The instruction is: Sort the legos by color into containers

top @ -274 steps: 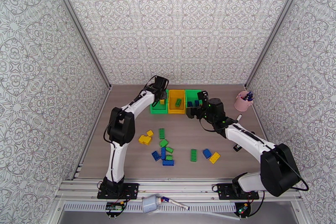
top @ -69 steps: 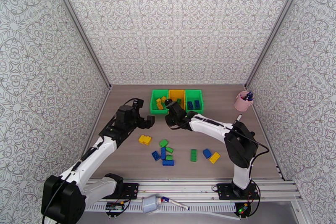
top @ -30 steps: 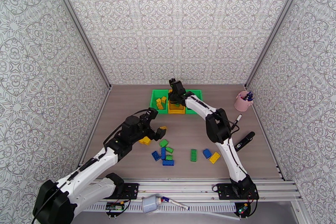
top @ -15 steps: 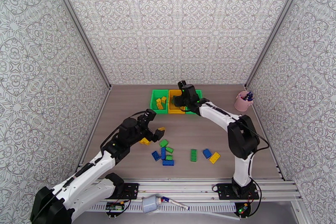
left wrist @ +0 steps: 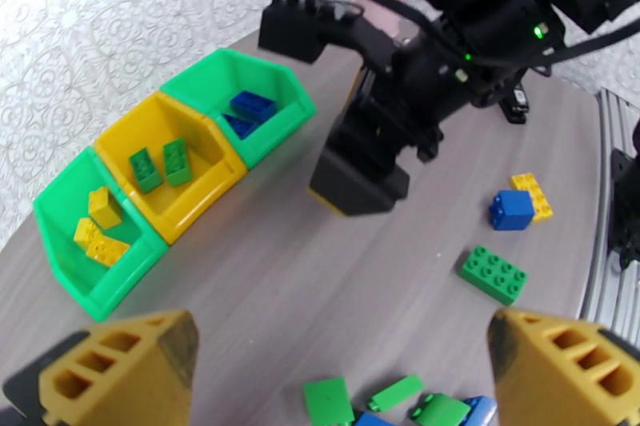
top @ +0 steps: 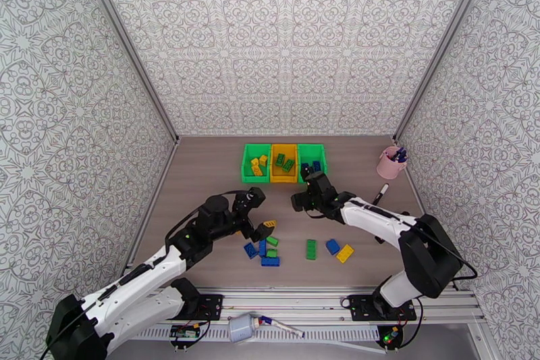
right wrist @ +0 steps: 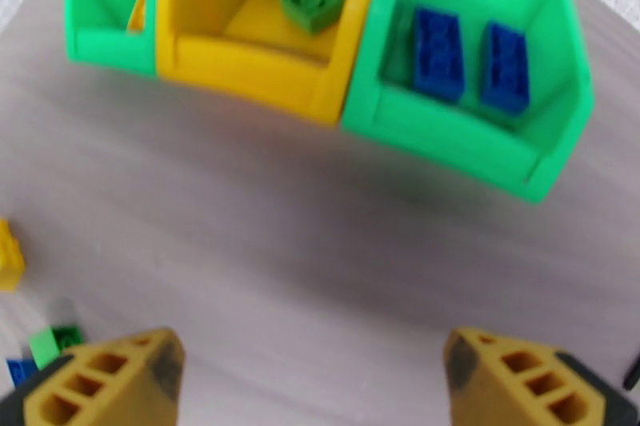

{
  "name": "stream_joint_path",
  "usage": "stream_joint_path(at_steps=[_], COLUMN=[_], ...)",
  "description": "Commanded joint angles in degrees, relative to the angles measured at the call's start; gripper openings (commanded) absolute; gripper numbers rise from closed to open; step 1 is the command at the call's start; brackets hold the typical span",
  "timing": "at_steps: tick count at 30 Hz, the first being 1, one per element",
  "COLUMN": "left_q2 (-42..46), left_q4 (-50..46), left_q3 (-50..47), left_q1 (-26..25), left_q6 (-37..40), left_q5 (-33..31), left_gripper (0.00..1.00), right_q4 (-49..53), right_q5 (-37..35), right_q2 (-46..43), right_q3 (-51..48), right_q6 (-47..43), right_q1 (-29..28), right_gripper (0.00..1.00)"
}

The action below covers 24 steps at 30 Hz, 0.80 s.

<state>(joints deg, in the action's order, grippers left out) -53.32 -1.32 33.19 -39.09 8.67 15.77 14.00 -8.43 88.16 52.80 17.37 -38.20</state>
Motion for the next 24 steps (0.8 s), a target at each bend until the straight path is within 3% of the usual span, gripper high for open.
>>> stream_joint_path(at_steps=[1, 11, 20, 24], left_q2=[-0.25, 3.49, -1.54, -5.58], left_q4=[-2.47, -12.98, -7.68, -8.25], left_q3=[1.13, 4.18, 3.02, 4.81], left_q1=[-1.16, -2.66, -2.03, -1.40], left_q6=[2.83, 1.26, 5.68, 8.55], left_q5=[3.12, 4.30, 8.60, 10.52], left_gripper=[1.00, 1.00, 1.00, 1.00], right_q4=[3.67, 15.30, 25.64, 26.49], right_q5=[-4.35, -6.67, -6.02, -1.34], right_q2=[-3.32, -11.50, -10.93, -10.06], right_q3=[-1.50, -4.32, -4.79, -4.10], right_q6=[5.89, 16.77, 18.67, 20.47], right_q1=[-2.91, -6.09, -6.06, -6.30], right_gripper=[0.90, 0.90, 0.89, 0.85])
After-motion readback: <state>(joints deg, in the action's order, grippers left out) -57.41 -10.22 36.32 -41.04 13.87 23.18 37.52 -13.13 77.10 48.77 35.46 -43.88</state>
